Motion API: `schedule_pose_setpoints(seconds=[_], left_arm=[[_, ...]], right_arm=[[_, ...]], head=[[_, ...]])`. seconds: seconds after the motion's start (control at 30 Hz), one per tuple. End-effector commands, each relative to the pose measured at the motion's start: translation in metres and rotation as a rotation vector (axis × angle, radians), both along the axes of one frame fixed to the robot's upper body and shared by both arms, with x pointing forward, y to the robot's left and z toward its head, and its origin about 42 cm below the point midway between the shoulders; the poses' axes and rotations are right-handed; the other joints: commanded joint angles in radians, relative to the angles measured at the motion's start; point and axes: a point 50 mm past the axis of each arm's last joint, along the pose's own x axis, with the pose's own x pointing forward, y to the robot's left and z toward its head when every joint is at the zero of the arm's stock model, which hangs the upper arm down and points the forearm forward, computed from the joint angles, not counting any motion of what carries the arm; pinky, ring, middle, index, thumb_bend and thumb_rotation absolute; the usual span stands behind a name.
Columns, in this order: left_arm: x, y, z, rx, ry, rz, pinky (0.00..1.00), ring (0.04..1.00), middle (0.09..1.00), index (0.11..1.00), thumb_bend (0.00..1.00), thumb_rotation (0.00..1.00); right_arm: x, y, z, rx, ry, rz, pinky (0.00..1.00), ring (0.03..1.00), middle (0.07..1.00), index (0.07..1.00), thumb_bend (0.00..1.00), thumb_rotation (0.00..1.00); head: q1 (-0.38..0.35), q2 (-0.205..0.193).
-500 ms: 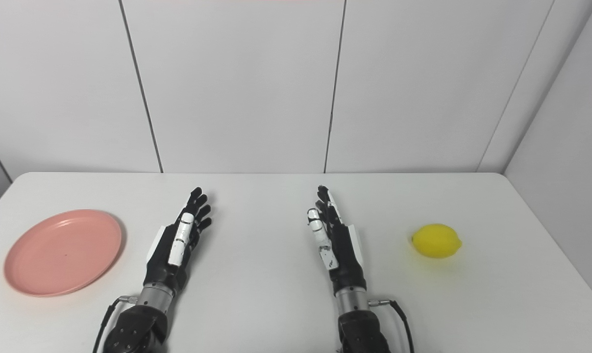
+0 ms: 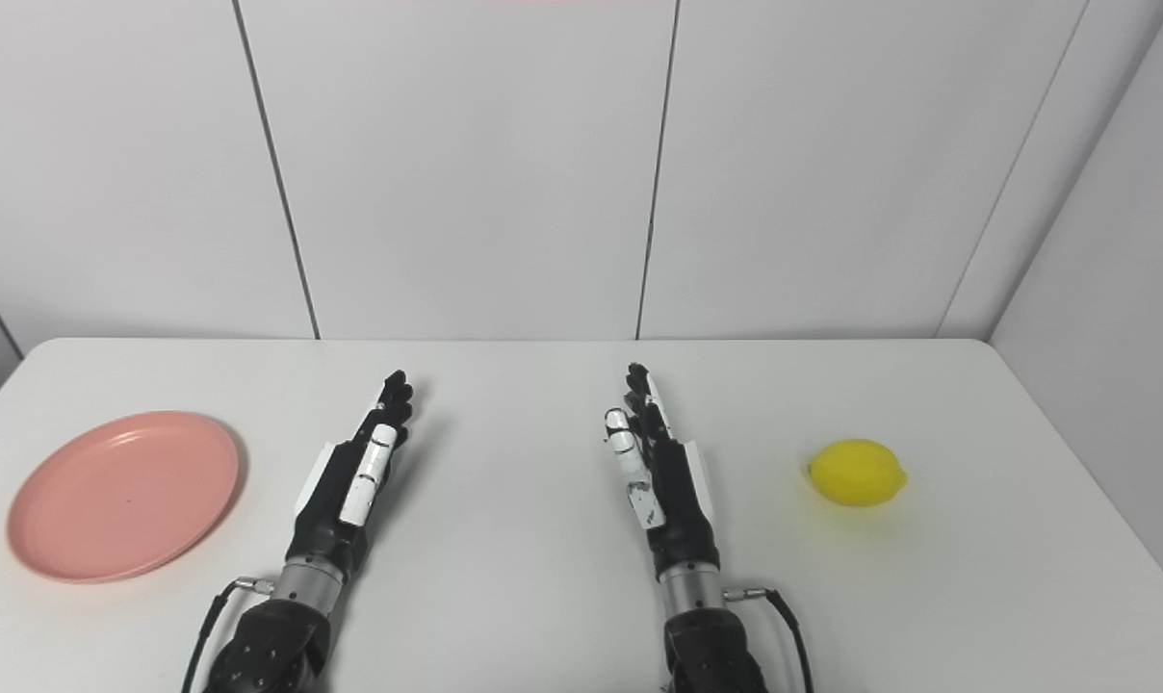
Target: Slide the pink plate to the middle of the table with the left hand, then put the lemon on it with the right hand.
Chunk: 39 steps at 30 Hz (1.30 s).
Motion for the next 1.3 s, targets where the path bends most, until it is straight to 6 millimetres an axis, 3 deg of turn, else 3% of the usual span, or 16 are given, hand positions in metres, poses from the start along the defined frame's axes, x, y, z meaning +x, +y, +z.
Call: schedule_pose_setpoints(seconds=[0.0, 0.33, 0.63, 0.8, 1.27], left_arm=[[0.004, 0.002, 0.012, 0.014, -0.047, -0.006, 1.0, 1.0, 1.0, 0.999, 0.65, 1.0], [0.003, 0.003, 0.011, 0.019, -0.054, -0.007, 1.0, 1.0, 1.0, 1.0, 0.66, 1.0], [-0.001, -0.014, 0.009, -0.004, -0.04, -0.004, 1.0, 1.0, 1.0, 0.995, 0.63, 1.0], [-0.004, -0.027, 0.005, -0.002, -0.042, -0.008, 1.0, 1.0, 1.0, 1.0, 0.62, 1.0], [-0.001, -0.031, 0.004, -0.03, -0.062, -0.001, 1.0, 1.0, 1.0, 1.0, 0.65, 1.0]], right_arm=[[0.005, 0.0, 0.009, 0.001, -0.056, 0.009, 0.96, 0.961, 0.967, 0.968, 0.68, 0.99], [0.004, 0.001, 0.009, -0.004, -0.061, 0.013, 0.95, 0.96, 0.968, 0.972, 0.64, 1.0], [-0.004, -0.012, 0.005, -0.006, -0.062, 0.006, 0.92, 0.935, 0.958, 0.96, 0.7, 1.0], [-0.009, -0.022, 0.004, 0.005, -0.053, 0.003, 0.94, 0.947, 0.968, 0.957, 0.62, 1.0], [-0.013, -0.031, 0.002, 0.022, -0.044, -0.01, 0.99, 0.959, 0.959, 0.958, 0.59, 1.0]], head=[[0.002, 0.0], [0.005, -0.001], [0.192, -0.047], [0.293, -0.088], [0.364, -0.135]])
